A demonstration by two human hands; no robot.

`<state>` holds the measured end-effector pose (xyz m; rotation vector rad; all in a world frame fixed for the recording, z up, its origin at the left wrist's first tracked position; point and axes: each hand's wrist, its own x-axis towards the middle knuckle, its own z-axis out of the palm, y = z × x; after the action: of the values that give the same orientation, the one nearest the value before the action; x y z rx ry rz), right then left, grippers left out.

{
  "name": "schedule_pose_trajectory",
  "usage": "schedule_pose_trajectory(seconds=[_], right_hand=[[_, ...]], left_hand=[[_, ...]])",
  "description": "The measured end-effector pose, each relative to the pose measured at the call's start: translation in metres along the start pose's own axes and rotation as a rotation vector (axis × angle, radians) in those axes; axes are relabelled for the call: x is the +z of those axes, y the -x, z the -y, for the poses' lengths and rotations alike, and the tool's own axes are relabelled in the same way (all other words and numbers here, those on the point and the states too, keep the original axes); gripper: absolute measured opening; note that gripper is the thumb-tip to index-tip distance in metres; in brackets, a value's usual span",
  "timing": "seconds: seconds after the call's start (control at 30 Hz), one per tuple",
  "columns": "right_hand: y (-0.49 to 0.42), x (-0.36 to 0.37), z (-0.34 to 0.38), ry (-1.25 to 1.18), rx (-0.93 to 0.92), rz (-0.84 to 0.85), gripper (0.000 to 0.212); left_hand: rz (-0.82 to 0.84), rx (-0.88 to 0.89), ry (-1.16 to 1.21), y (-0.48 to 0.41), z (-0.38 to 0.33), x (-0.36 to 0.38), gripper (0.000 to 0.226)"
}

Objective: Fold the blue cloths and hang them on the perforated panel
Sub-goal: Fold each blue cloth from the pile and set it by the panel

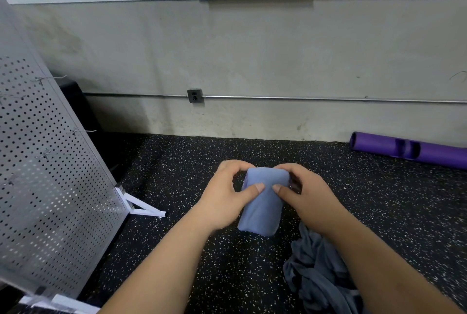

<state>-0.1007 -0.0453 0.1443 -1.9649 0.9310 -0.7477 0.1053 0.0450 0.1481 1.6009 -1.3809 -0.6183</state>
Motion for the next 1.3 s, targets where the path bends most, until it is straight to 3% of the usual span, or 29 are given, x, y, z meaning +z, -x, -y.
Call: schedule_pose_trajectory(seconds=[0.1,0.17,0.3,0.53,0.67,0.8,0.9,1.0,1.17,1.3], right_hand=[[0.001,0.001,0.002,-0.275,0.050,0.029,0.031],[0.003,-0.001,0.006,-0.389,0.077,0.014,0.030],[0.004,-0.002,0.009,-0.506,0.108,-0.029,0.029],[0.004,0.005,0.008,-0.224,0.227,-0.096,0.038],[0.005,0.011,0.011,-0.310,0.213,-0.016,0.026],[0.006,0.019,0.016,-0.529,0.257,-0.037,0.027],[0.006,0.021,0.017,-0.526,0.265,-0.026,0.028],[0.005,0.018,0.016,-0.440,0.258,-0.031,0.029],[0.006,0.021,0.007,0.086,0.141,-0.150,0.031],[0.004,0.027,0.010,-0.106,0.104,-0.125,0.047]], left_hand=[[0.154,-0.128,0.325,0.004,-0.005,0.001,0.050],[0.211,-0.172,0.326,0.005,0.000,0.003,0.061],[0.214,-0.208,0.280,0.004,0.006,0.006,0.046],[0.097,-0.340,0.553,0.002,0.002,0.006,0.039],[0.054,-0.431,0.675,0.000,0.000,0.006,0.049],[0.090,-0.513,0.819,0.001,-0.006,0.006,0.050],[0.089,-0.517,0.840,0.002,-0.008,0.006,0.052],[0.060,-0.513,0.836,0.001,-0.006,0.007,0.053],[0.000,-0.479,0.847,0.000,-0.002,0.007,0.050],[0.010,-0.445,1.003,0.003,0.001,0.000,0.056]])
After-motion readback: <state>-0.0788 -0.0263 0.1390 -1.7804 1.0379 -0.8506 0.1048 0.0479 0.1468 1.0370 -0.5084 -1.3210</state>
